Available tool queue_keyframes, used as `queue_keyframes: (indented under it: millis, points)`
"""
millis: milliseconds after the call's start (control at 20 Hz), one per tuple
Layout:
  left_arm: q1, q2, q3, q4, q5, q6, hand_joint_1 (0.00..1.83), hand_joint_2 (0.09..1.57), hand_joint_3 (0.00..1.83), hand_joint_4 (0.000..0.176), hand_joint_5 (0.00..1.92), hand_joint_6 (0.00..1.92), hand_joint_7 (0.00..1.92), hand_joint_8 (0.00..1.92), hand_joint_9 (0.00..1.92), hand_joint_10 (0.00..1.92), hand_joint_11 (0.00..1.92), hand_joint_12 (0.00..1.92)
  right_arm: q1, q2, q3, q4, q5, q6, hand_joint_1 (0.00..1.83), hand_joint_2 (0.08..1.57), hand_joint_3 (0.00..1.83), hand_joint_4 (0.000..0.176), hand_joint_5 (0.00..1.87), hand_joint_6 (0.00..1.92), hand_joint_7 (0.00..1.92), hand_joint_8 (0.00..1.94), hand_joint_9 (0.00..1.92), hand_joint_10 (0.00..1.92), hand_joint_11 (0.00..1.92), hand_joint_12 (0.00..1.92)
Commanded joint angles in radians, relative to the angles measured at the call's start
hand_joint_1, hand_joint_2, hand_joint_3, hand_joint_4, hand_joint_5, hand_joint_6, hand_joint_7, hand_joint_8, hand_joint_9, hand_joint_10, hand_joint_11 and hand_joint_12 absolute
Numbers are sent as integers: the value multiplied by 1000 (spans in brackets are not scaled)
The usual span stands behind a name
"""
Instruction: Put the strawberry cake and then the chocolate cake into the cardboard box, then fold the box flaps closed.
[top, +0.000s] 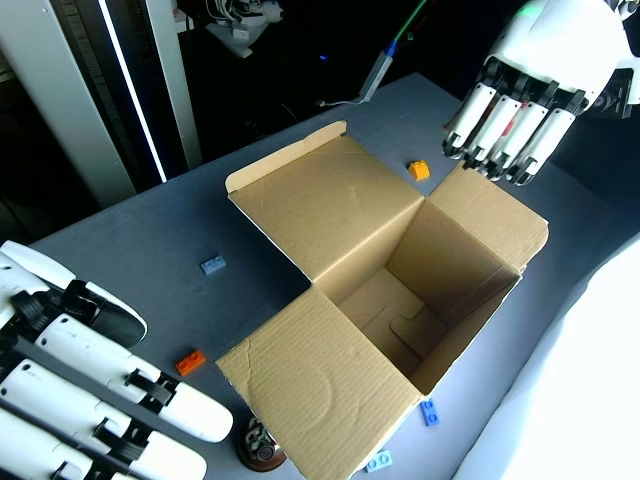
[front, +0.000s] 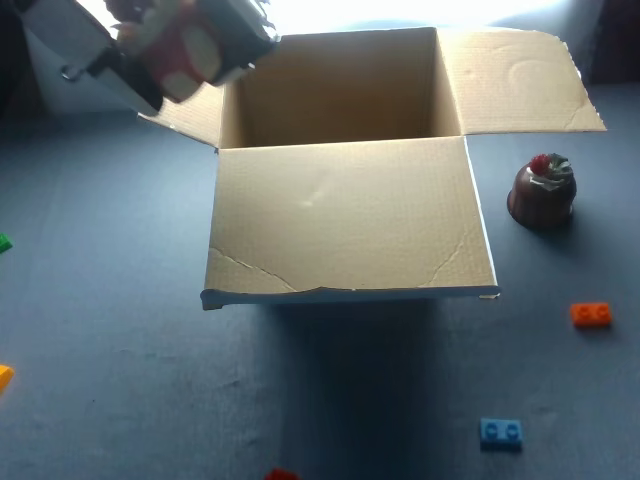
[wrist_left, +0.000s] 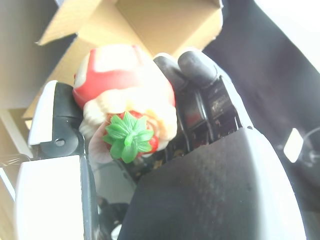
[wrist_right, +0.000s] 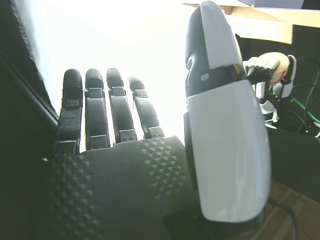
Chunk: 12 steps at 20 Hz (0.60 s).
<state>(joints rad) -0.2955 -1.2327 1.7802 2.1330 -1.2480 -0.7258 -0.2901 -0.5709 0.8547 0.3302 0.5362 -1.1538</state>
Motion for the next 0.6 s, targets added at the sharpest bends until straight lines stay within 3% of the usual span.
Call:
queue_keyframes:
  millis: [0,250,550]
  points:
    - [-4,1,-1,-86,42,4,1113,1314,0,0,597,1432,655,1628,444,1488,311,1852,15,14,6,-3,117,-2,907,1037,0,0,60,2,152,6,173,7,0,483]
    - [26,-30,-13,-86,108,4,1121,1308,0,0,603,1409,666,1624,442,1484,312,1877,14,14,6,-3,116,-2,910,1040,3,0,32,0,113,0,142,0,0,369]
    - [36,-57,-37,-81,183,4,1117,1301,0,0,619,1421,672,1583,451,1502,279,1893,15,14,6,-3,116,-2,904,1035,0,0,64,3,159,4,179,6,0,460]
